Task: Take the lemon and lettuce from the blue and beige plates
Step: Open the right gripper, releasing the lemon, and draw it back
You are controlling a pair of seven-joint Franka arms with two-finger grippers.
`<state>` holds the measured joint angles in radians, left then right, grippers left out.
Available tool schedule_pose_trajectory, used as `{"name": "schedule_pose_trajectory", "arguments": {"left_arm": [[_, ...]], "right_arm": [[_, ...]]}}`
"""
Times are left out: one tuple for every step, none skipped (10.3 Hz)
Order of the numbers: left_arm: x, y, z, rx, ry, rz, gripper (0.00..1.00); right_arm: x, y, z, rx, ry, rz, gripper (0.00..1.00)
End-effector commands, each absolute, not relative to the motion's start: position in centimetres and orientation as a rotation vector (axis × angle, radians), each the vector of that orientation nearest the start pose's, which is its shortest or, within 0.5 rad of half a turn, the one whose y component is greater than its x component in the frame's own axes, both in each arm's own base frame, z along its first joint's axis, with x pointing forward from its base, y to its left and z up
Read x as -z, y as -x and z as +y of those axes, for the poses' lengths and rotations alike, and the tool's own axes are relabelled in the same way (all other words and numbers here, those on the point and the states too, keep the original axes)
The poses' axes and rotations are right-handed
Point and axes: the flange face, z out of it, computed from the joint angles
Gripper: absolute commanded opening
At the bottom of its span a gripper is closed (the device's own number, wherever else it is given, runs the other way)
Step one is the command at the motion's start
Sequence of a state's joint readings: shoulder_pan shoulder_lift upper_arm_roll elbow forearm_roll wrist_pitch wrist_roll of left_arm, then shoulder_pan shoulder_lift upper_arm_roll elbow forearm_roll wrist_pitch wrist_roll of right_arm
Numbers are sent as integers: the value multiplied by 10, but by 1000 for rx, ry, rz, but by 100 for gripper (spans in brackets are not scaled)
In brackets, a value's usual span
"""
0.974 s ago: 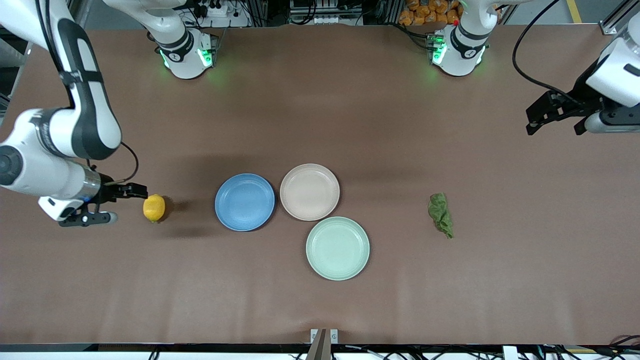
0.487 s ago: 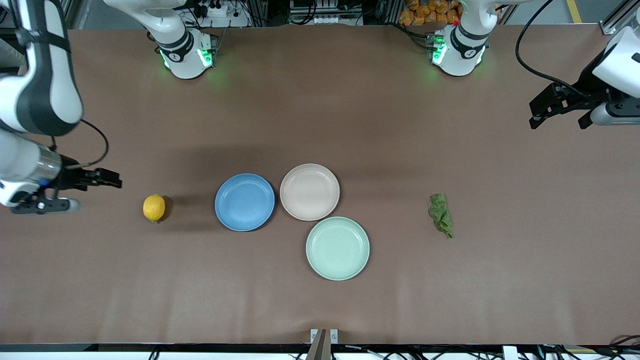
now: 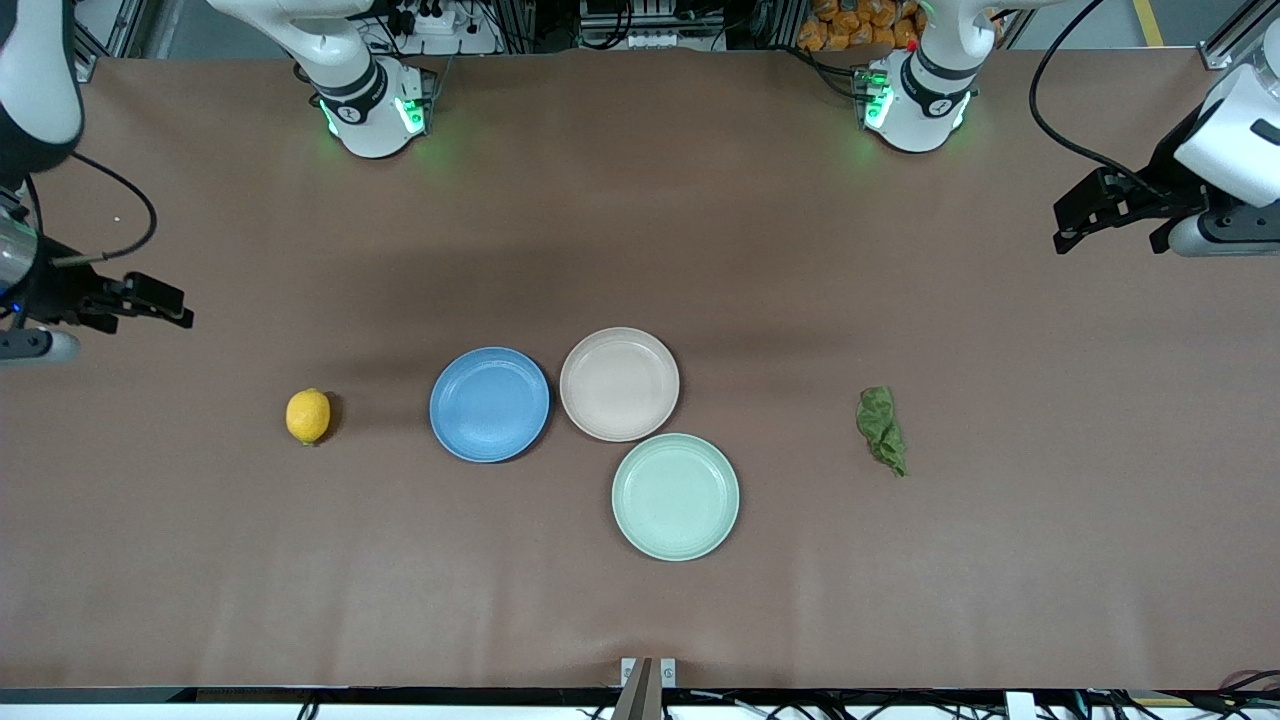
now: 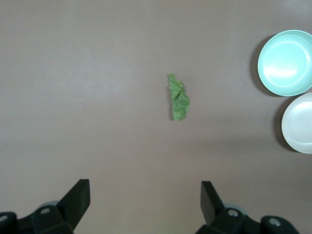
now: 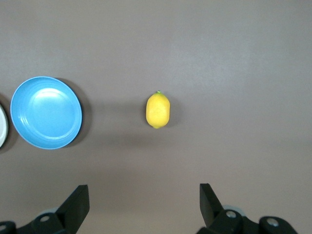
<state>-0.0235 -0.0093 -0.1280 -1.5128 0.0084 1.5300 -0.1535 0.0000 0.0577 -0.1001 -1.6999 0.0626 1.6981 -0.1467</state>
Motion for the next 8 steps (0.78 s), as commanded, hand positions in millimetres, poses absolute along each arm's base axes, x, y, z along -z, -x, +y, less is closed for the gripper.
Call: {"name": "schedule_pose_trajectory", "arguments": {"left_arm": [[-656, -542, -76, 23, 3146, -50, 100], [-656, -542, -76, 24, 3142, -53, 100], [-656, -542, -76, 25, 3140, -70, 100], [-656, -542, -77, 23, 3137, -113, 100], [-656, -542, -76, 25, 3137, -121, 100], [-657, -542, -73, 30, 3137, -114, 100], [-657, -543, -73, 27, 3137, -114, 100], [-654, -544, -73, 19, 3134, -111, 100]], "right_arm": [[-559, -563, -52, -102, 3067, -48, 100], [-567, -559, -50, -93, 3066, -54, 100], [-577, -557, -50, -67, 3070, -57, 100], [-591, -558, -40, -48, 3074, -89, 100], [-601, -560, -36, -23, 3078, -93, 100], [-612, -565, -35, 16, 3081, -97, 100], [-615, -573, -34, 28, 3083, -100, 100], [-618, -582, -33, 45, 3084, -103, 100]]}}
